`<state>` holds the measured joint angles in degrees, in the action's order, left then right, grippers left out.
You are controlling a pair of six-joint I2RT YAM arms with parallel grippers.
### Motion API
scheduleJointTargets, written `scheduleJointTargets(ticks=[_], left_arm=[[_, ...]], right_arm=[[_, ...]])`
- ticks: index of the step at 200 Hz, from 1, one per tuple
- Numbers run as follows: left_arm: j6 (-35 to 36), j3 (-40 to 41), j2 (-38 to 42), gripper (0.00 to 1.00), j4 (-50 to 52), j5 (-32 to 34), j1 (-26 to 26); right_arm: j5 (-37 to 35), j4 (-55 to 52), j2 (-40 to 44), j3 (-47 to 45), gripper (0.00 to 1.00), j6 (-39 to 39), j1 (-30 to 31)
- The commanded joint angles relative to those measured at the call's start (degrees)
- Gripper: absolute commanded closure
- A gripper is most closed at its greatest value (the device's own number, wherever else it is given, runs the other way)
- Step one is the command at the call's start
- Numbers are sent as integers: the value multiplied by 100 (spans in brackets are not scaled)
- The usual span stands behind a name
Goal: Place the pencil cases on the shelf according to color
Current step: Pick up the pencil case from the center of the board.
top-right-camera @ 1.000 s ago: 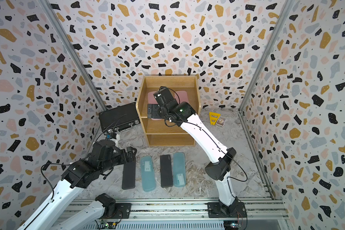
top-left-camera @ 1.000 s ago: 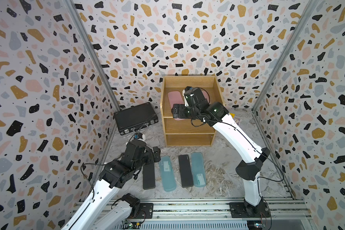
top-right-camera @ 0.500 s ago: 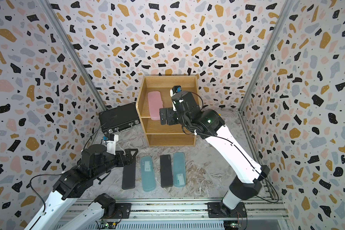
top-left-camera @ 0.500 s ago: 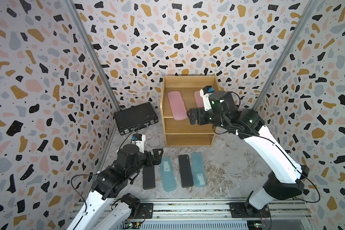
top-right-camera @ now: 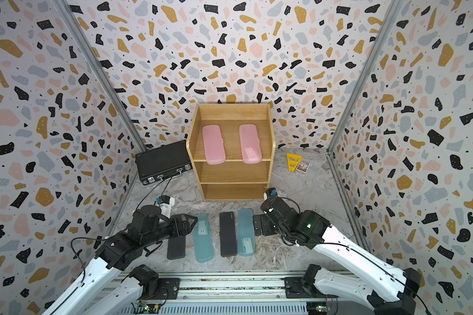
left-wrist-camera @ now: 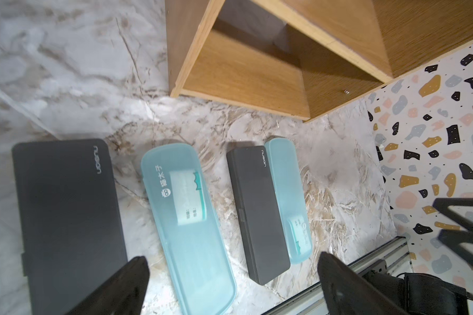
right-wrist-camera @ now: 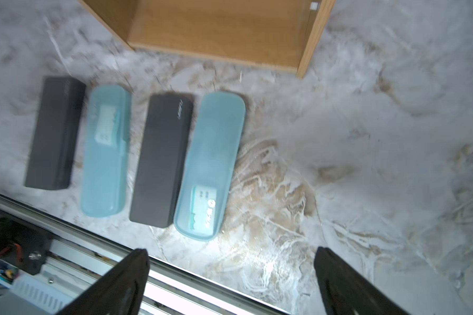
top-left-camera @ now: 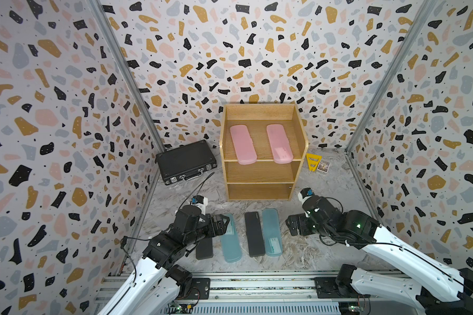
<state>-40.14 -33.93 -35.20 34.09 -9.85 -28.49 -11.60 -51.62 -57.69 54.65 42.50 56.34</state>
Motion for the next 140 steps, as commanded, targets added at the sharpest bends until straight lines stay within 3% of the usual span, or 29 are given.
scheduleJointTargets(ticks=[1, 43, 140], left_arm=[[-377, 295, 235, 0, -540, -178, 12], [-420, 410, 250, 0, -422, -111, -36], [-666, 739, 237, 0, -569, 328, -554]], right_arm=[[3, 290, -323, -453, 0, 687, 339], [-84, 1518, -936, -929, 0, 1075, 859], [-356, 2015, -2335, -698, 0, 1203, 1237]])
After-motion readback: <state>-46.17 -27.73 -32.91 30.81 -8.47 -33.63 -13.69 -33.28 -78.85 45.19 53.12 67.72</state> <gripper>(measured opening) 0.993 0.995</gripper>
